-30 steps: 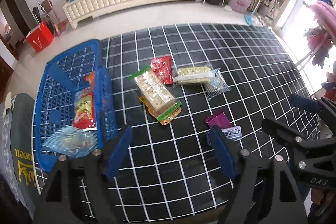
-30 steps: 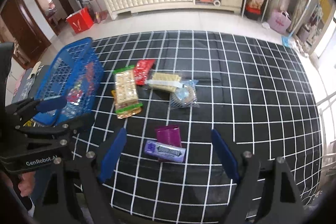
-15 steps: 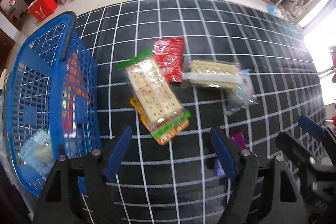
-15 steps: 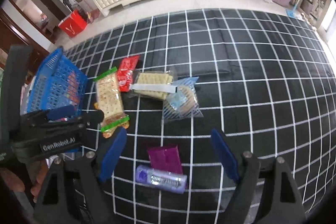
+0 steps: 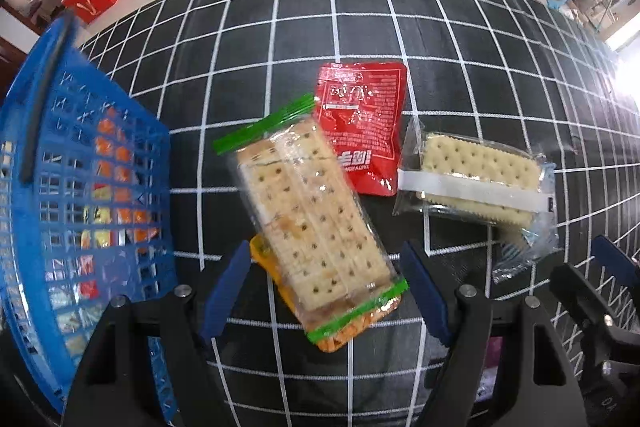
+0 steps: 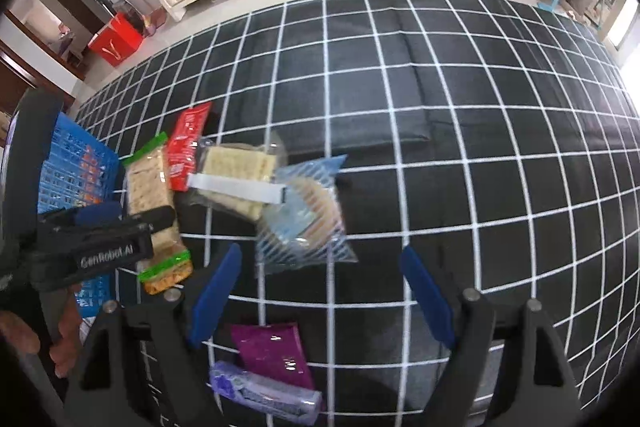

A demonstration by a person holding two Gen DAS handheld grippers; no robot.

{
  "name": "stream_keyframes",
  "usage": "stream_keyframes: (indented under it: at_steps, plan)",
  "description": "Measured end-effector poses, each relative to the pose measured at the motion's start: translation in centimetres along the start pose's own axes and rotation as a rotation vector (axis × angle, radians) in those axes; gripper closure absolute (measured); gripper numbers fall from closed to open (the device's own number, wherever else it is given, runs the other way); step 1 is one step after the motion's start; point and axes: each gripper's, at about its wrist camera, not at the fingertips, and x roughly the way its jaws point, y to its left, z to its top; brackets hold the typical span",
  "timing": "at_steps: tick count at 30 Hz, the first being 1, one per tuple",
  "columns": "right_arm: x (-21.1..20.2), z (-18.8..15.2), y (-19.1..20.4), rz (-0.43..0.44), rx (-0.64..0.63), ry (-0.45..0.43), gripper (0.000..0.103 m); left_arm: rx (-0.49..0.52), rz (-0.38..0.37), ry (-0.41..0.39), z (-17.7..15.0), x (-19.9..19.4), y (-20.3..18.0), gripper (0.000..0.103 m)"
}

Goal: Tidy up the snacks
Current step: 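Grasp the green-edged cracker pack with the left gripper while the right gripper approaches the white-strip cracker pack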

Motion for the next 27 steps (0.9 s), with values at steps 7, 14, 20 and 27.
stream_keyframes:
  at_steps: [7,14,20,27]
  plan:
    - [-0.5,-0.1,-1.4,-0.014,0.011,-0.011,0.017,-0.044,0.017,0.017,1.5,2.3,0.4,0.028]
    - [-0.2,-0.3,-0.9,-0.007,-0.03,0.006,0.017,-0.034,-0.017,-0.021,1.4,2.8,0.8,0.039]
    - [-0.3,0.5,0.8,-0.015,-0.135,0.005,0.017,0.022,-0.027,-0.068,-0.3,1.0,0.6,0.043]
    - [-0.2,2.0,3.5,-0.042,-0.311,0.029,0.017,0.058,-0.088,-0.138,-2.0,-2.4,1.6,0.044]
